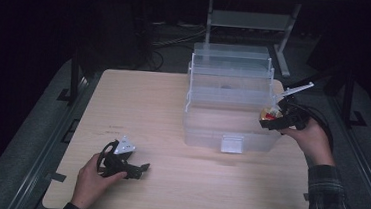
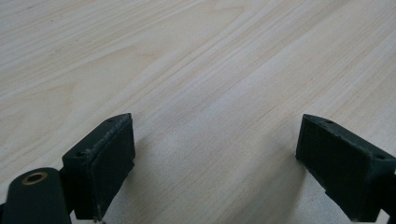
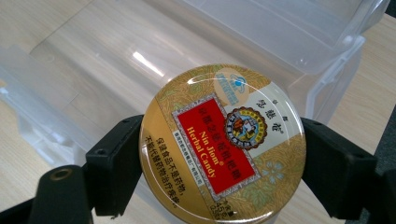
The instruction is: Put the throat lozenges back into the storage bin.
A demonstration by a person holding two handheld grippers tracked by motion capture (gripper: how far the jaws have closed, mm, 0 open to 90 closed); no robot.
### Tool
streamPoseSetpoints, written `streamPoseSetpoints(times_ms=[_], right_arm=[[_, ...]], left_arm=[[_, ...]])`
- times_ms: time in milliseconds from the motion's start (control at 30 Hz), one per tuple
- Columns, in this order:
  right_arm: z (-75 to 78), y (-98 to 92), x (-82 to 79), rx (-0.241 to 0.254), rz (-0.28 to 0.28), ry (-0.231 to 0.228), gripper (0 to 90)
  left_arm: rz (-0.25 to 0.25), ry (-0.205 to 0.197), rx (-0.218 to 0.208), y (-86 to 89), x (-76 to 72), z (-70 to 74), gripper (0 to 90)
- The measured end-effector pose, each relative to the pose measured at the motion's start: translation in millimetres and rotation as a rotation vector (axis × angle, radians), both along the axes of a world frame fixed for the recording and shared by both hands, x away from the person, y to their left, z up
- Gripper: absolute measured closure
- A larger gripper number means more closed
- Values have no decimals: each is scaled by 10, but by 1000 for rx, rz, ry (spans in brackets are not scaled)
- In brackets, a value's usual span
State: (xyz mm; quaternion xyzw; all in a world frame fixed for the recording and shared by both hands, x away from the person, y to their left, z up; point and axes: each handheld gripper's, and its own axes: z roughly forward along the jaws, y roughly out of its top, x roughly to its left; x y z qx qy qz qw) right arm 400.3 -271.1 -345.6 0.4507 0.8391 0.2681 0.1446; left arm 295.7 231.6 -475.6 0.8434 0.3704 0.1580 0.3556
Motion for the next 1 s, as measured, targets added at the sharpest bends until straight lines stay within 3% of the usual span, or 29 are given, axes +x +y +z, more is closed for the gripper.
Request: streamPoseSetpoints(times_ms=[533,1000], right_arm=[[-82,-6,47,-6,-10,20,183],[-20,-41,-16,10,-15,-6,163]], left_arm=[[0,0,0,0,0,0,109],[-1,0,1,1,1,0,109]])
